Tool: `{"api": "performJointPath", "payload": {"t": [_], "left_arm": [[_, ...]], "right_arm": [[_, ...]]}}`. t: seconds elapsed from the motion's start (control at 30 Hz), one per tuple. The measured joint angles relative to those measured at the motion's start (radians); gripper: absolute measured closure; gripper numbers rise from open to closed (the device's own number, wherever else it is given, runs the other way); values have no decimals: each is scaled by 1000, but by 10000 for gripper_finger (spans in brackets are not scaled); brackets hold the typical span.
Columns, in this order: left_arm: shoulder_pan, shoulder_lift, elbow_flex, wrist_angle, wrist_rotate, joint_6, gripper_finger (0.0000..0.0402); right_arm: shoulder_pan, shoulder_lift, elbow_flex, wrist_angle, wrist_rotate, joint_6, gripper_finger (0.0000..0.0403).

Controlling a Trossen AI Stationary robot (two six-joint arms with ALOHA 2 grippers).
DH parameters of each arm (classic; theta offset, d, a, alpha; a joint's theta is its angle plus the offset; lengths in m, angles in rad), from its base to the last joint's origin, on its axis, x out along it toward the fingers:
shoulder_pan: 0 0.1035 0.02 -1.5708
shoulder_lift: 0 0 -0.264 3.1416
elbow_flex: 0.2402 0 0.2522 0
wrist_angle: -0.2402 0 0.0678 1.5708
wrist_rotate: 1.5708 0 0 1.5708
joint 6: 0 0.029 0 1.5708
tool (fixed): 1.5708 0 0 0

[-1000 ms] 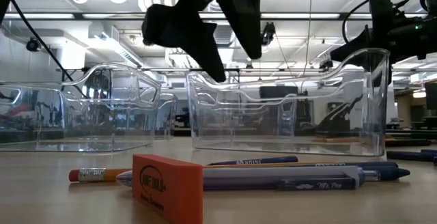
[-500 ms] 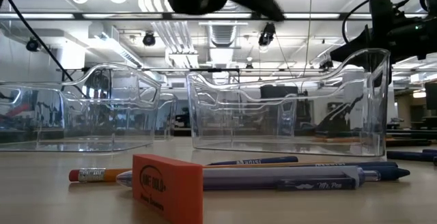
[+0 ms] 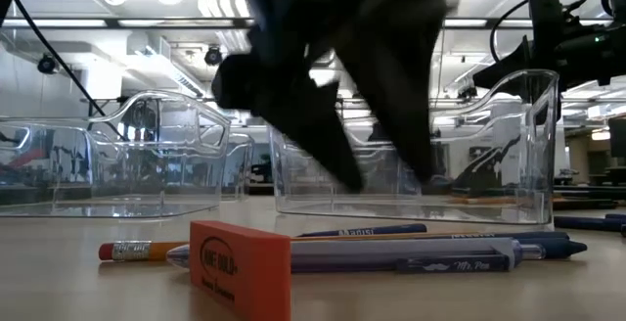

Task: Sort crayons/erasers/pens/pencils in bins
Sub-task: Put the blue crayon into the top left transparent bin

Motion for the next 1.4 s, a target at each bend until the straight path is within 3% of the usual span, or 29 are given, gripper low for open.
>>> {"api": "performJointPath", "payload": {"t": [0.37, 1.13, 1.4], "left_arm": [[8, 32, -3, -2, -94, -43, 182], [16, 37, -72, 60, -95, -44, 183], [16, 35, -88, 50, -96, -14, 244]], "right_arm": [[0, 0, 0, 0, 0, 0, 369], [0, 0, 0, 0, 0, 0, 369], [0, 0, 0, 0, 0, 0, 369]]}}
